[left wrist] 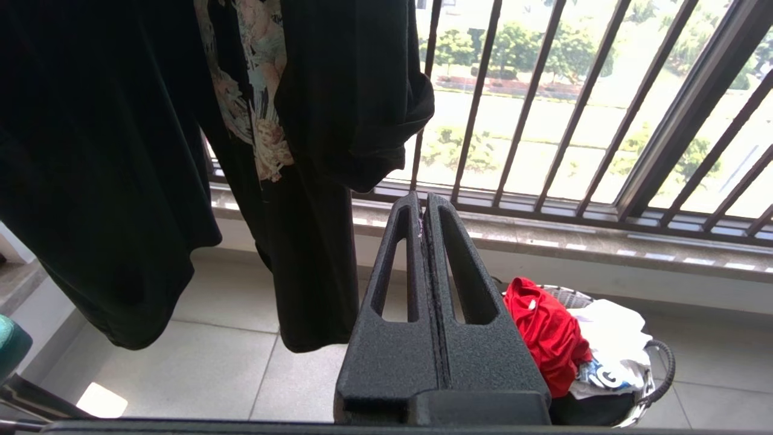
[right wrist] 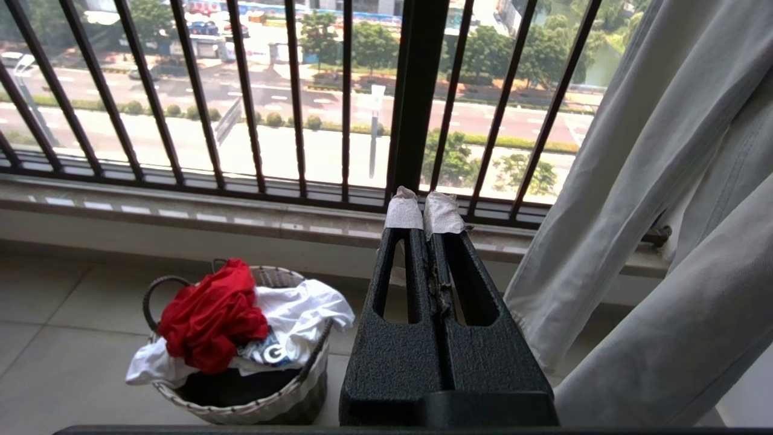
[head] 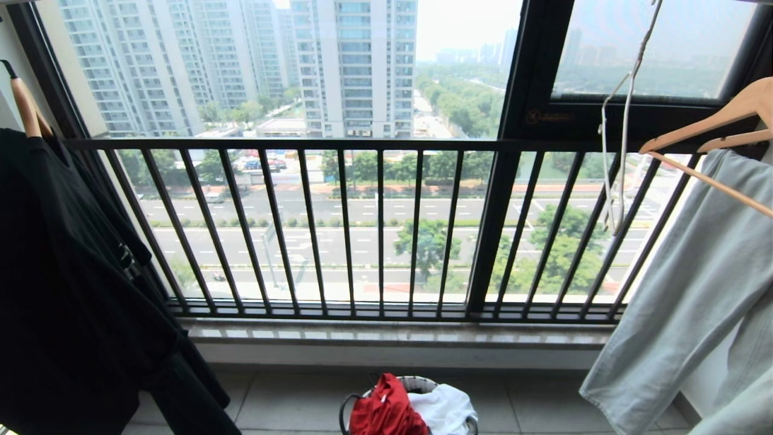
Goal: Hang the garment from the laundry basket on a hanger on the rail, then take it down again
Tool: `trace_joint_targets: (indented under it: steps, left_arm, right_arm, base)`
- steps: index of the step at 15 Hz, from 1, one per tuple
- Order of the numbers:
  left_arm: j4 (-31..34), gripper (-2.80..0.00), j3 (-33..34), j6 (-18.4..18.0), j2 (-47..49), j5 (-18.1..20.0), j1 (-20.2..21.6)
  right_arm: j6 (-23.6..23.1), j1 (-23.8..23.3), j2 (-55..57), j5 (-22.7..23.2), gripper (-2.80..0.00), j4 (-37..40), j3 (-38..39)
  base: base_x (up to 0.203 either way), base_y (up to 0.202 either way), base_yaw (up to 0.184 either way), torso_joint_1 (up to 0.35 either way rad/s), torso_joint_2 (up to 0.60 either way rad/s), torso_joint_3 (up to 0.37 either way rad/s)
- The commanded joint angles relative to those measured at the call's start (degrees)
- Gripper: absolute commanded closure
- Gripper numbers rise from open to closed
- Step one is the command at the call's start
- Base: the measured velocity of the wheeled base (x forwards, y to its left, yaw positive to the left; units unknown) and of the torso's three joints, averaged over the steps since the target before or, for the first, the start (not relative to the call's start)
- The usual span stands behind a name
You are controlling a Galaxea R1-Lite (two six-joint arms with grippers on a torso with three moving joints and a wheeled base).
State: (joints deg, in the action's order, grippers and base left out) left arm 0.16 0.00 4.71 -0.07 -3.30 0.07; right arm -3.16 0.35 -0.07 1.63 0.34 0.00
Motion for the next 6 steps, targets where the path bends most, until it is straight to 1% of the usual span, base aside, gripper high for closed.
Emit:
trace_joint_targets:
  steps: [1, 6]
  left_arm:
    - [0.02, 0.00, 0.00, 0.04, 0.07, -0.04, 0.01]
    - [0.02, 0.00, 0.00, 0.04, 0.07, -0.04, 0.01]
  right_arm:
    - [-0.02, 0.00, 0.07, 0.05, 0.00, 0.01, 0.03]
    - [-0.01, 0.07, 0.07, 0.05, 0.00, 0.01, 0.09]
  base:
    - [0.000, 0.000, 0.000, 0.000, 0.00, 0.000]
    - [0.000, 0.000, 0.000, 0.000, 0.00, 0.000]
